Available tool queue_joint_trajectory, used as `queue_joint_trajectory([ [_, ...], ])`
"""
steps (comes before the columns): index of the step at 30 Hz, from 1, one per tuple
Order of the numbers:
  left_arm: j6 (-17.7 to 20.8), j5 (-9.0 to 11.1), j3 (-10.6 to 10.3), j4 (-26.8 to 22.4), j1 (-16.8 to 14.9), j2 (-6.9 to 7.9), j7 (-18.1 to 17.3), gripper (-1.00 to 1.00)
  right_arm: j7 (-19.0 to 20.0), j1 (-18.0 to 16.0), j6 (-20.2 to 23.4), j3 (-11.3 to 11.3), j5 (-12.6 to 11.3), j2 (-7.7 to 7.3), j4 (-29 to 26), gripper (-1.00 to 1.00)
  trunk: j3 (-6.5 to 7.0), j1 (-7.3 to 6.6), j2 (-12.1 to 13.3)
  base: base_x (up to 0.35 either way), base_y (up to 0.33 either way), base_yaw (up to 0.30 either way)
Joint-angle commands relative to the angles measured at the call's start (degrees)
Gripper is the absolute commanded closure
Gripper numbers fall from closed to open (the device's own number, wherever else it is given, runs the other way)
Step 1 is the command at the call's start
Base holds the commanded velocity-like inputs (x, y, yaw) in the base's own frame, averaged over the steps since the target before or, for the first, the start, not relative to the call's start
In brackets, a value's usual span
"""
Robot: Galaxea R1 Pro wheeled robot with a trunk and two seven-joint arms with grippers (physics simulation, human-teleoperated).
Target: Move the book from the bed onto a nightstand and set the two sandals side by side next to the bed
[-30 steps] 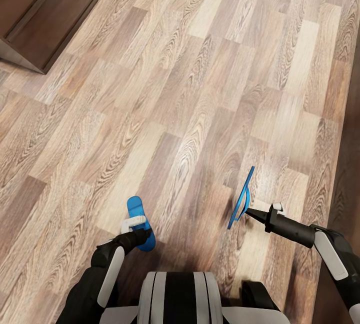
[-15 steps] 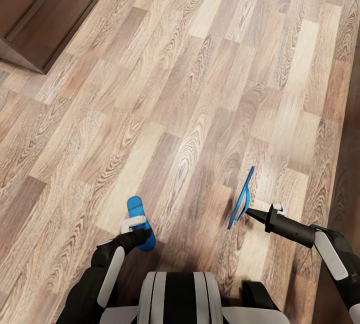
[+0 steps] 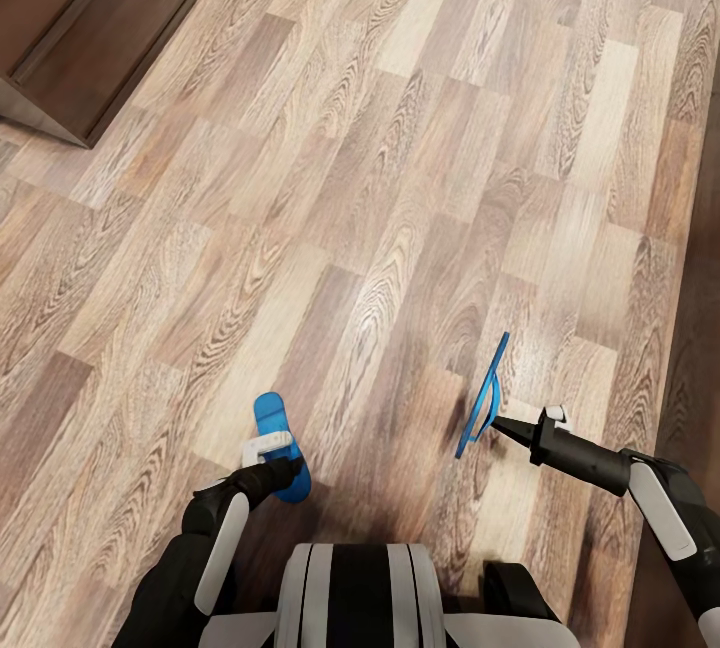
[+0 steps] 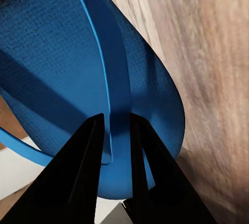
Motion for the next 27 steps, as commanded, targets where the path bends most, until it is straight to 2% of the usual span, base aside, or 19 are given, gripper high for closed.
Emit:
queue_joint_trajectory([
  [1, 0.2, 0.6, -0.1, -0.1, 0.0, -0.01, 0.5, 1.00, 0.2, 0.0, 0.2, 0.0, 0.1, 0.00, 0.0, 1.00, -0.03, -0.01, 0.0, 0.000, 0.000, 0.000],
  [24, 0.2, 0.6, -0.1, -0.1, 0.0, -0.01, 0.5, 1.00, 0.2, 0.0, 0.2, 0.0, 0.1, 0.00, 0.0, 1.00, -0.03, -0.01, 0.0, 0.000, 0.000, 0.000],
  [27, 0.2, 0.6, -0.1, -0.1, 0.0, -0.02, 0.6, 1.00, 0.2, 0.0, 0.2, 0.0, 0.1, 0.00, 0.0, 1.00, 0.42, -0.06, 0.0, 0.000, 0.000, 0.000],
])
